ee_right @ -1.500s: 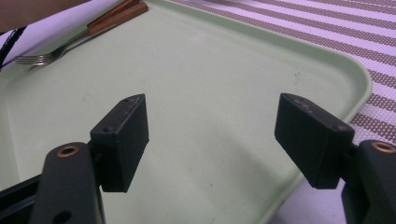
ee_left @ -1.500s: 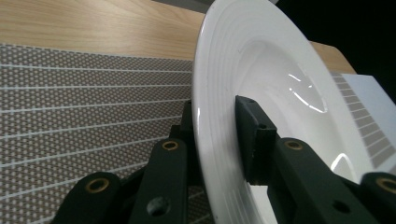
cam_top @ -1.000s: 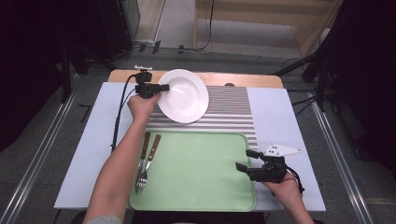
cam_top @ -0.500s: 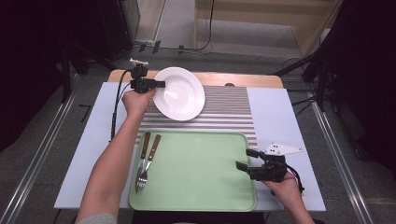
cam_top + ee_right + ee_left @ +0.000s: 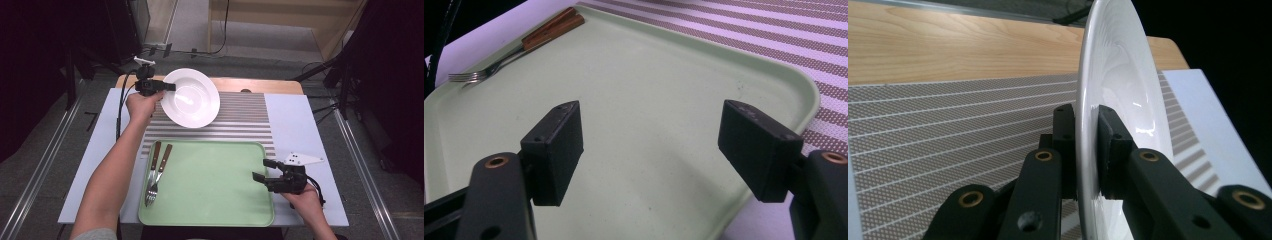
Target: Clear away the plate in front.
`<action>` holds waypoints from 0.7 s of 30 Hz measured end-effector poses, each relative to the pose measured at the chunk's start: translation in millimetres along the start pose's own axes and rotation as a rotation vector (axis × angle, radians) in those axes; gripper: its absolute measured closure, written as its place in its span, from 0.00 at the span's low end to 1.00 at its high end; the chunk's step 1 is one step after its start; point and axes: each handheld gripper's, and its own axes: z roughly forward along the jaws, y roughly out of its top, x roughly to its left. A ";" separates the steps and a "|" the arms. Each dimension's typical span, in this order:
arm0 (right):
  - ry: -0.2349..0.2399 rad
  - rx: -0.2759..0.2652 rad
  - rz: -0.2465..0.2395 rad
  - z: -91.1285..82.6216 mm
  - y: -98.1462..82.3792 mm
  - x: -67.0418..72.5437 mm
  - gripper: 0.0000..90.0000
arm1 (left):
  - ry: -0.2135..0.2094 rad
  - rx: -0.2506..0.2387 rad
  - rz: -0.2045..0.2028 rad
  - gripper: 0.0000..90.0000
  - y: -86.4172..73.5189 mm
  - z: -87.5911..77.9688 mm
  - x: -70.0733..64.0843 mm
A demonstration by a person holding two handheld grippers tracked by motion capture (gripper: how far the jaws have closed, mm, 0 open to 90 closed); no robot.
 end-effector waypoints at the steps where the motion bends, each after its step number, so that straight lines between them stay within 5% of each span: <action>1: 0.001 0.002 0.001 0.2 0.0 0.3 0.28 | -0.015 0.004 0.002 0.90 0.5 -2.0 -0.9; 21: 0.011 -0.016 0.005 -0.3 0.9 -0.8 0.28 | -0.085 0.027 0.041 0.90 -14.9 -26.3 -30.2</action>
